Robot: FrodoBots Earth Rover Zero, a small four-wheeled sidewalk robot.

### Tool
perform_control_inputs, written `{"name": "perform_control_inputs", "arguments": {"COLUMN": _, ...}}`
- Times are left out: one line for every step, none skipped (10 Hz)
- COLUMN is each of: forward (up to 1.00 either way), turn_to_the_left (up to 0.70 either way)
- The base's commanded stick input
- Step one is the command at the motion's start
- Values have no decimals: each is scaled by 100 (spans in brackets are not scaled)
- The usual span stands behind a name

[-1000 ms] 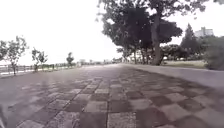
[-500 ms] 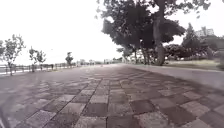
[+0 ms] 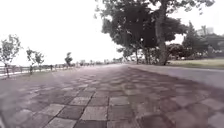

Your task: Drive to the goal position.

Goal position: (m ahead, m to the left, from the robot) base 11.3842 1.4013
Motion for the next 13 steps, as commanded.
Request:
{"name": "perform_control_inputs", "arguments": {"forward": 100, "turn_to_the_left": 0}}
{"name": "perform_control_inputs", "arguments": {"forward": 100, "turn_to_the_left": 0}}
{"name": "perform_control_inputs", "arguments": {"forward": 100, "turn_to_the_left": 0}}
{"name": "perform_control_inputs", "arguments": {"forward": 100, "turn_to_the_left": 0}}
{"name": "perform_control_inputs", "arguments": {"forward": 100, "turn_to_the_left": 0}}
{"name": "perform_control_inputs", "arguments": {"forward": 100, "turn_to_the_left": 0}}
{"name": "perform_control_inputs", "arguments": {"forward": 100, "turn_to_the_left": 0}}
{"name": "perform_control_inputs", "arguments": {"forward": 100, "turn_to_the_left": 0}}
{"name": "perform_control_inputs", "arguments": {"forward": 100, "turn_to_the_left": 0}}
{"name": "perform_control_inputs", "arguments": {"forward": 100, "turn_to_the_left": 0}}
{"name": "perform_control_inputs", "arguments": {"forward": 100, "turn_to_the_left": 0}}
{"name": "perform_control_inputs", "arguments": {"forward": 100, "turn_to_the_left": 0}}
{"name": "perform_control_inputs", "arguments": {"forward": 100, "turn_to_the_left": 0}}
